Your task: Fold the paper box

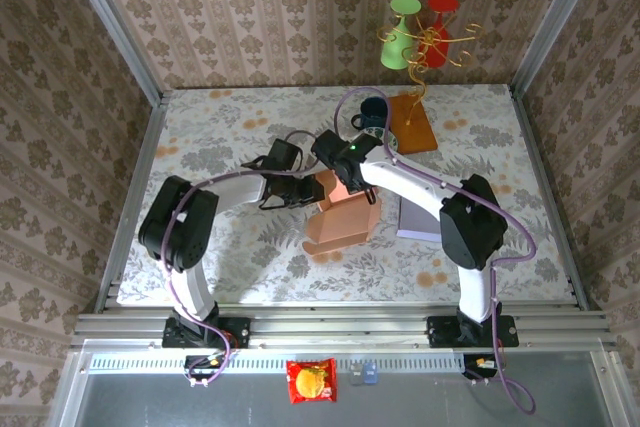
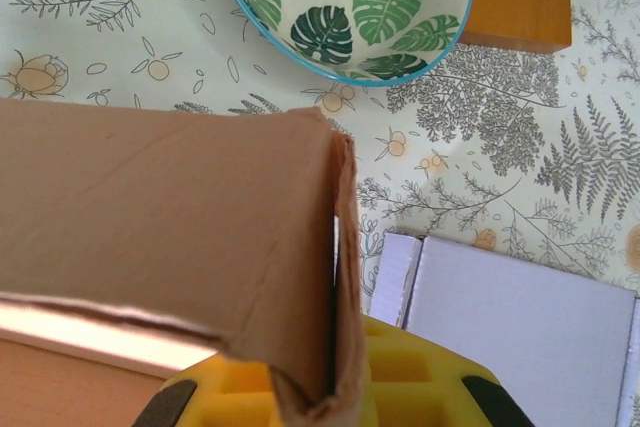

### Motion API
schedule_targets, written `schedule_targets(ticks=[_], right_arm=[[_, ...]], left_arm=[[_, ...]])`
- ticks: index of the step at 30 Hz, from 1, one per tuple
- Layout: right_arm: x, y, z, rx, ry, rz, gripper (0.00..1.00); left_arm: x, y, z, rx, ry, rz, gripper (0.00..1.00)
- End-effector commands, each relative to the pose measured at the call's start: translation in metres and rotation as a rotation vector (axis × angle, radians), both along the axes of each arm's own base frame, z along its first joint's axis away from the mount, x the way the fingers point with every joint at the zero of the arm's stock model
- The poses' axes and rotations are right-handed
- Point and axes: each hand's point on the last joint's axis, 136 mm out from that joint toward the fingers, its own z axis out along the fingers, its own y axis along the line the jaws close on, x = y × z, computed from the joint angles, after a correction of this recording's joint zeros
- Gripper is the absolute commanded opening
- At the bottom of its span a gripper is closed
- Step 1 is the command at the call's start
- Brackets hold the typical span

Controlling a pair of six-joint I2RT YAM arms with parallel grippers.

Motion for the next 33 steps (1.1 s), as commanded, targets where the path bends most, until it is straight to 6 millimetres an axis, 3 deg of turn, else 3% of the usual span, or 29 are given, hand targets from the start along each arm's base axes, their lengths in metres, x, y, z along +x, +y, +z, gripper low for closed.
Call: schedule_targets(ticks=[1,9,17,23,24,30,33], right_arm=[[0.002,0.006,-0.003,0.029,-0.019,-0.028,0.0],[0.003,0.007,-0.003,0.033,-0.019,-0.026,0.0],[0.002,0.006,-0.002,0.028,-0.022,-0.041,0.0],[-0.001,0.008,-0.006,0.036,-0.013,-0.04,0.0],[-0.001,0.008,-0.006,0.037,-0.012,-0.04,0.0],[-0.004,0.006,-0.011,0.029,-0.002,-0.042,0.0],[-0.005,0.005,-0.013,0.029,0.002,-0.045,0.0]], left_arm=[[0.0,0.001,-0.018,0.032,0.008,0.032,0.17],[-0.005,0.009,-0.028,0.101,0.018,0.032,0.15],[-0.014,0.029,-0.039,0.279,0.026,0.101,0.0],[-0.013,0.022,-0.035,0.26,-0.007,0.122,0.0],[-0.011,0.019,-0.031,0.245,-0.02,0.122,0.02],[-0.002,0.011,0.001,0.158,-0.116,0.097,0.37],[0.001,0.008,0.016,0.099,-0.159,0.087,0.44]])
